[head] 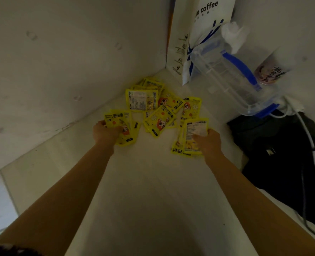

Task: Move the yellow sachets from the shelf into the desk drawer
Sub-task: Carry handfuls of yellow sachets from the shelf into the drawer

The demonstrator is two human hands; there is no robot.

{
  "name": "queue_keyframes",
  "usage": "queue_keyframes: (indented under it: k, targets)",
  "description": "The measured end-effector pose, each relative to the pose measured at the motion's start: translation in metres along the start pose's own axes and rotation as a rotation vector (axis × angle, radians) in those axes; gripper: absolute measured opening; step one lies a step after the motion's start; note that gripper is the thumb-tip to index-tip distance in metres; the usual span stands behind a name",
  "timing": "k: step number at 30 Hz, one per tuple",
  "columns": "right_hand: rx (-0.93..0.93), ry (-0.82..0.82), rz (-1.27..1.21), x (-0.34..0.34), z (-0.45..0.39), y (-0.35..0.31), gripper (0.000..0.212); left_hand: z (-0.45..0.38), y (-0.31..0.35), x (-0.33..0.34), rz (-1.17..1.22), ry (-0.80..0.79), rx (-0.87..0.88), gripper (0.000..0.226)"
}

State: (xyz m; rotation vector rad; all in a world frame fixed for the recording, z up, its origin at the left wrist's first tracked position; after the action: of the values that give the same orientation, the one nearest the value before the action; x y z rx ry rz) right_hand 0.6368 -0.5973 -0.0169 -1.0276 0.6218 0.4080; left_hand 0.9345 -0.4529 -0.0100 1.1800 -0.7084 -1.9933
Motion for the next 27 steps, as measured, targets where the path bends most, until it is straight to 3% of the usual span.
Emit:
queue_keyframes:
  k: [4,10,13,17,21,27]
  targets:
    - [0.053,0.038,-0.005,-0.012,-0.011,0.017,0.04,-0.007,-0.001,-0.012,-0.034,0.004,0.027,0.033]
    - [0.036,0.056,0.075,-0.007,-0.021,0.033,0.05,-0.026,-0.016,-0.001,-0.045,0.038,-0.03,0.036]
    - [0.013,0.045,0.133,-0.002,-0.025,0.031,0.049,-0.084,-0.057,0.033,-0.164,0.063,0.029,0.038]
    - [-0.035,0.005,0.198,0.001,-0.026,0.022,0.05,-0.022,-0.013,0.028,-0.301,0.028,0.103,0.041]
    - [-0.036,-0.015,0.299,0.0,-0.033,0.022,0.053,-0.013,-0.007,0.034,-0.412,0.044,0.171,0.037]
    - [-0.043,-0.028,0.32,0.006,-0.035,0.02,0.051,-0.016,-0.016,0.035,-0.364,0.02,0.186,0.044]
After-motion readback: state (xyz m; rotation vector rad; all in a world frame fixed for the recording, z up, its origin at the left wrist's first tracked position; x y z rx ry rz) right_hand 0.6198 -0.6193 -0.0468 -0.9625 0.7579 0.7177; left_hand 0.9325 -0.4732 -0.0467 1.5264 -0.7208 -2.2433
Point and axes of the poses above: each hand's wrist, its own z-axis away from the middle knuckle, its own x-axis out of the palm, y = z × x, the point moved 5 cm from there along -z, towards the middle knuckle, and after that the axes turned 14 degrees about y, right-handed, at the moved point
